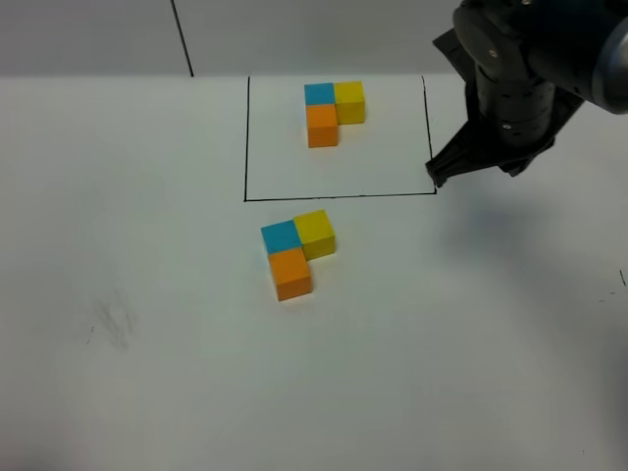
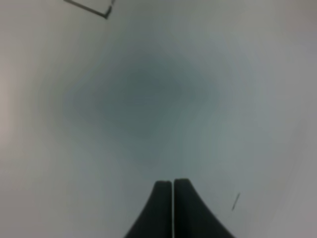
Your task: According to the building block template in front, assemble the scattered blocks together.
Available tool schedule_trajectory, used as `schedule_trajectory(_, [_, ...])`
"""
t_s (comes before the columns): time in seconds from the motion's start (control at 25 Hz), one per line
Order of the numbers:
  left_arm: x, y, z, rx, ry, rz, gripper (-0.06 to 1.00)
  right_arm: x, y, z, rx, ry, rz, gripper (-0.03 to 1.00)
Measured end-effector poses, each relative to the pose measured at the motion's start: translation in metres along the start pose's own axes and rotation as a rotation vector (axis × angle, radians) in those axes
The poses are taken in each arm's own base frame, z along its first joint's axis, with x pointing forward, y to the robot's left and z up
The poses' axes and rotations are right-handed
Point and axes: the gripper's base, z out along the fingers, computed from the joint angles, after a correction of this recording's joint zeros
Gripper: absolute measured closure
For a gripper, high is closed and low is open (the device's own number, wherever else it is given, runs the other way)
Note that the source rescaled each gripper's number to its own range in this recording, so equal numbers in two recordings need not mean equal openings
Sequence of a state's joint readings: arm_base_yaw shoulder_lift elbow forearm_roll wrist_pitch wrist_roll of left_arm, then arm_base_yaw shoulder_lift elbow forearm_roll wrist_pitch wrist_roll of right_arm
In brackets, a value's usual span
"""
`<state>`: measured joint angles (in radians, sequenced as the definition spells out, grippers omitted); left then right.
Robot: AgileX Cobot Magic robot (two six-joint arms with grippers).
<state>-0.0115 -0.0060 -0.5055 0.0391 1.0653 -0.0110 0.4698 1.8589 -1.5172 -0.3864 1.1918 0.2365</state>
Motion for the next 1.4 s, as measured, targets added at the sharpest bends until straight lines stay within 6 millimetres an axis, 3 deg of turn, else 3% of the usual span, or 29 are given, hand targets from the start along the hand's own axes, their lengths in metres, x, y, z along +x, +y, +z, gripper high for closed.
schedule_trajectory(0.2, [0.0, 0.0, 0.0, 0.0, 0.0, 0.001, 0.94, 0.035, -0.026, 0.004, 0.007, 0.035, 0.042, 0.96])
schedule_trajectory(0.4, [0.0, 0.0, 0.0, 0.0, 0.0, 0.001, 0.94, 0.086, -0.047, 0.001, 0.005, 0.073, 0.094, 0.96])
schedule_trajectory(0.92, [0.0, 0.0, 0.0, 0.0, 0.0, 0.001, 0.94, 0.23, -0.039, -0.02, -0.095, 0.01, 0.179, 0.96])
schedule_trajectory(1.2, [0.0, 0.0, 0.0, 0.0, 0.0, 0.001, 0.94, 0.273, -0.027, -0.027, -0.225, -0.096, 0.19, 0.96])
schedule_trajectory(1.4, [0.0, 0.0, 0.0, 0.0, 0.0, 0.001, 0.94, 0.281, -0.026, -0.035, -0.248, -0.182, 0.159, 0.96])
